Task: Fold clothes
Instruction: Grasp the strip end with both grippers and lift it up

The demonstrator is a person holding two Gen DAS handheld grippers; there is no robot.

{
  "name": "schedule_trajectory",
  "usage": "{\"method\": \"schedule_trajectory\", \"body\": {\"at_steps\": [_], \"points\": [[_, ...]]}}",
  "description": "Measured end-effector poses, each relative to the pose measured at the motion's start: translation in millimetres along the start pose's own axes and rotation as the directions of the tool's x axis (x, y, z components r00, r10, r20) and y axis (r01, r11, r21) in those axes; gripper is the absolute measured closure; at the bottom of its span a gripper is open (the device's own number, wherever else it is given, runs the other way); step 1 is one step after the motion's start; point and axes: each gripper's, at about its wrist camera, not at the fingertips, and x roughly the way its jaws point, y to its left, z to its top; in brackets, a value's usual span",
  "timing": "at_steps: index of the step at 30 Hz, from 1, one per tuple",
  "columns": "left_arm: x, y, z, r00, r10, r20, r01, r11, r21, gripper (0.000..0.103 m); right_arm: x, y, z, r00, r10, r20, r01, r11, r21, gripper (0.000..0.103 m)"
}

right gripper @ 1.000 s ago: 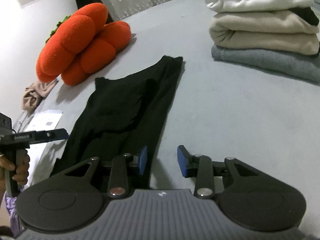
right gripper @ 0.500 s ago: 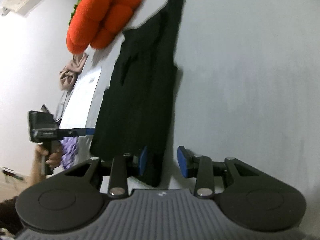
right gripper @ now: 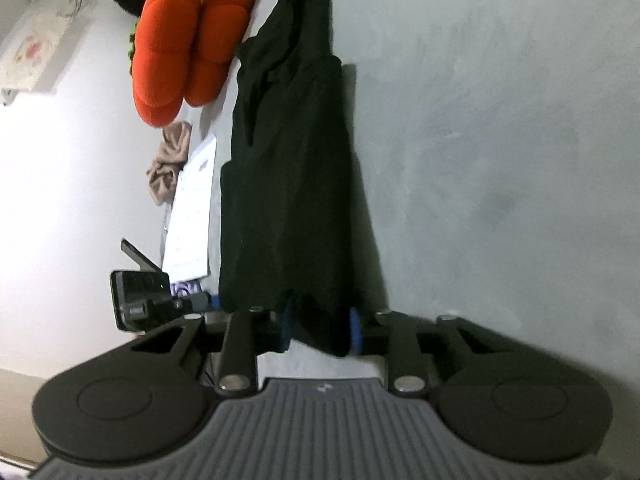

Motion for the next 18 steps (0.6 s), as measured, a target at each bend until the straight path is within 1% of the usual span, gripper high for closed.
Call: {"method": "schedule_trajectory", "body": {"at_steps": [1, 2, 3, 4, 5, 9, 13, 18], "points": [[2, 0, -1, 1.000, 0.000, 0.003, 0.000, 1.000, 0.000, 0.059, 2, -1, 0, 1.000, -0.001, 0.004, 0.001, 1.000, 0.004, 0.092], [4, 0, -2, 1.000, 0.000, 0.006, 0.000, 1.000, -0.001, 0.066, 3, -1, 0, 1.000, 0.001, 0.008, -0.001, 1.000, 0.007, 0.095], [6, 1, -4, 1.000, 0.001, 0.007, -0.001, 1.000, -0.008, 0.070, 4, -1, 0, 1.000, 0.005, 0.012, -0.005, 1.000, 0.011, 0.096], [8, 2, -6, 1.000, 0.004, 0.007, -0.004, 1.000, -0.018, 0.085, 4, -1, -1, 1.000, 0.005, 0.017, -0.005, 1.000, 0.009, 0.096], [10, 3, -8, 1.000, 0.015, 0.000, -0.015, 1.000, -0.028, 0.095, 4, 1, -1, 1.000, 0.001, 0.022, -0.001, 1.000, 0.002, 0.097], [3, -3, -19, 0.999, 0.031, 0.033, -0.031, 0.999, -0.009, 0.096, -5, 10, -9, 0.999, 0.023, 0.043, -0.022, 0.999, -0.029, 0.097], [-8, -10, -28, 0.998, 0.000, 0.060, 0.001, 1.000, -0.022, 0.097, -15, 18, -17, 0.997, 0.050, 0.063, -0.046, 0.997, -0.058, 0.097], [-18, -22, -54, 0.998, -0.013, 0.059, 0.015, 1.000, -0.023, 0.097, -34, 23, -34, 0.993, 0.074, 0.091, -0.068, 0.996, -0.065, 0.097]]}}
